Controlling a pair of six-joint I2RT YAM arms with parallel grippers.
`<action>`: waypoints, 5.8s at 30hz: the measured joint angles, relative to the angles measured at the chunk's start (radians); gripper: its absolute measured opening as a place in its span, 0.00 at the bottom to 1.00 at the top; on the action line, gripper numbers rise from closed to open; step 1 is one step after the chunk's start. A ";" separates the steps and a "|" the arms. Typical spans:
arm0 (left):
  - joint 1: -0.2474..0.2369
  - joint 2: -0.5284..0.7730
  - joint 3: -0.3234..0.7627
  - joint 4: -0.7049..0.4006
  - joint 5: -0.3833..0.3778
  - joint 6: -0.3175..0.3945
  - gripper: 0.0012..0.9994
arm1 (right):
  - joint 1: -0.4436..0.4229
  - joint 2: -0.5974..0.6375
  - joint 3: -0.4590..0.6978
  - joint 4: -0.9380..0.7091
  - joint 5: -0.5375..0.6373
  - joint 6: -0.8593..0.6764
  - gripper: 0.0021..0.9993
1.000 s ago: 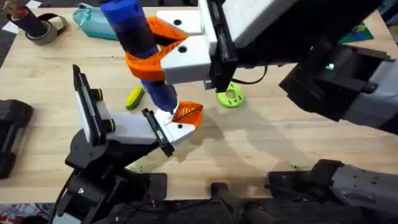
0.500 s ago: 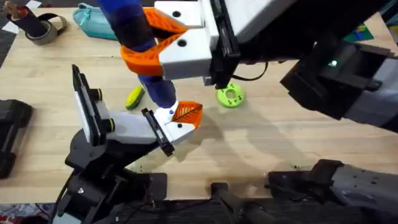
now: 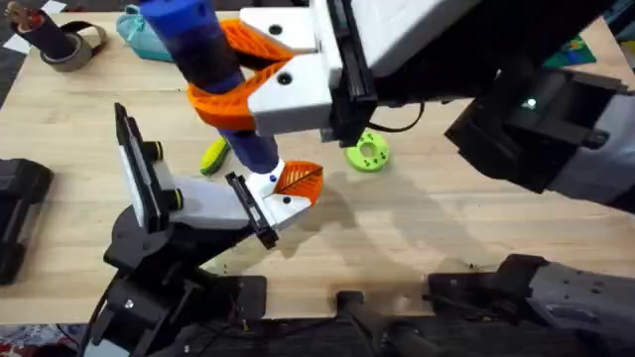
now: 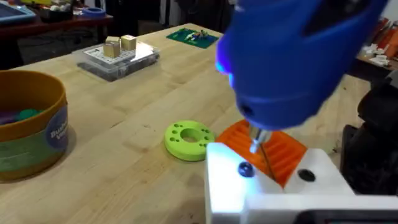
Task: Pick up the gripper from the table and insert it into the empty holder that is missing its gripper. Then pick up a screw, insert it into the mounting hole, and use the screwdriver to tighten it. Finally, clean up the table by picking up the vegetable and placing it into the bucket.
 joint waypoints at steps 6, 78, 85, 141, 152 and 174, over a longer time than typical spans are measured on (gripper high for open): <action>0.000 0.000 0.000 0.000 0.000 0.000 0.01 | 0.002 0.000 0.000 -0.018 0.003 -0.004 0.05; 0.000 0.000 0.000 0.000 -0.003 0.000 0.01 | 0.003 0.027 0.000 0.011 -0.001 -0.010 0.05; 0.000 0.000 0.000 0.000 -0.003 0.000 0.01 | 0.003 0.027 0.000 0.047 0.004 0.000 0.04; 0.000 0.000 0.000 0.000 -0.003 0.000 0.01 | -0.002 0.020 -0.008 -0.001 0.029 -0.001 0.05; 0.000 0.000 0.000 0.000 -0.003 0.000 0.01 | -0.002 0.020 -0.014 -0.003 0.029 0.000 0.05; 0.000 0.000 0.000 0.000 -0.003 0.000 0.01 | -0.002 0.020 -0.014 -0.005 0.029 0.005 0.05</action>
